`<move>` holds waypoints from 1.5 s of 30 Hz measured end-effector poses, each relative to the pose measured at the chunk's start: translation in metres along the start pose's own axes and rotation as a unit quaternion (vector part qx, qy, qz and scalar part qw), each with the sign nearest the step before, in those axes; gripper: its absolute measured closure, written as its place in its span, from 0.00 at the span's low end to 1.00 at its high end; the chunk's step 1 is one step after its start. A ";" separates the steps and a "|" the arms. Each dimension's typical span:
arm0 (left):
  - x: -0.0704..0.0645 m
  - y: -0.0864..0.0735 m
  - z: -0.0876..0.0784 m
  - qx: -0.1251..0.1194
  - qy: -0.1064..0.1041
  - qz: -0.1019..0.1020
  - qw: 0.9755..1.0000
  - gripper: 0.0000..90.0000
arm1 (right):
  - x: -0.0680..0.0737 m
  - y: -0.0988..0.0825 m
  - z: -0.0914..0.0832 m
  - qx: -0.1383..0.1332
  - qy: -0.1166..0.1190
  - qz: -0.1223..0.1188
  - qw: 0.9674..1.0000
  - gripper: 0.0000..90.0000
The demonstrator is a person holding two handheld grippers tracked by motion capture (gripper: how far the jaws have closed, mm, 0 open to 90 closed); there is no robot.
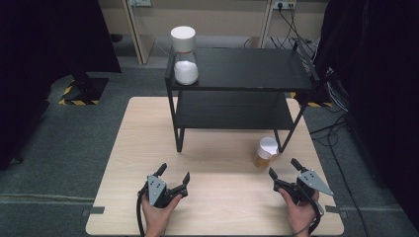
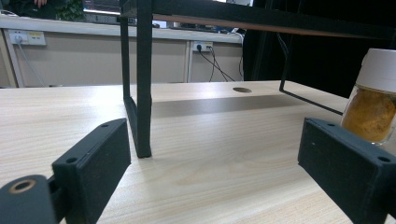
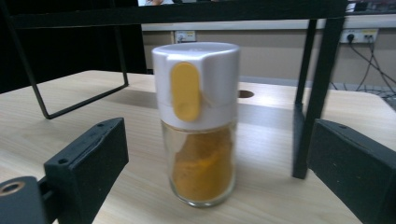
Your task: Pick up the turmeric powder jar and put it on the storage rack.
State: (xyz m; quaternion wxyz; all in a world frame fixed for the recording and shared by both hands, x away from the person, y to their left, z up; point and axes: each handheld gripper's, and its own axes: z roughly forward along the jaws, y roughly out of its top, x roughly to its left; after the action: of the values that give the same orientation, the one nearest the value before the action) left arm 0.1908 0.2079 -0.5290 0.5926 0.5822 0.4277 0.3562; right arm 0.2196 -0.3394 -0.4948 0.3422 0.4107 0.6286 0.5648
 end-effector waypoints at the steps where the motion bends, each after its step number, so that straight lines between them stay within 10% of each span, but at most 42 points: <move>1: 0.000 0.000 0.000 0.000 0.000 0.000 1.000 0.10 | 0.002 0.001 0.003 0.001 0.001 -0.001 1.000 0.06; 22: 0.002 0.001 0.000 0.002 -0.001 -0.006 1.000 0.10 | 0.010 0.006 0.052 0.013 0.003 0.005 1.000 0.10; 45: 0.002 0.001 0.000 0.001 -0.001 -0.006 1.000 0.10 | 0.002 -0.002 0.065 0.011 0.008 0.003 1.000 0.33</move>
State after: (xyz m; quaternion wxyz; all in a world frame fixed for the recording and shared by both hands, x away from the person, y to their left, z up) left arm 0.1917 0.2094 -0.5286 0.5945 0.5807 0.4312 0.3513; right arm 0.2770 -0.3098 -0.5051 0.3308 0.4115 0.6362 0.5626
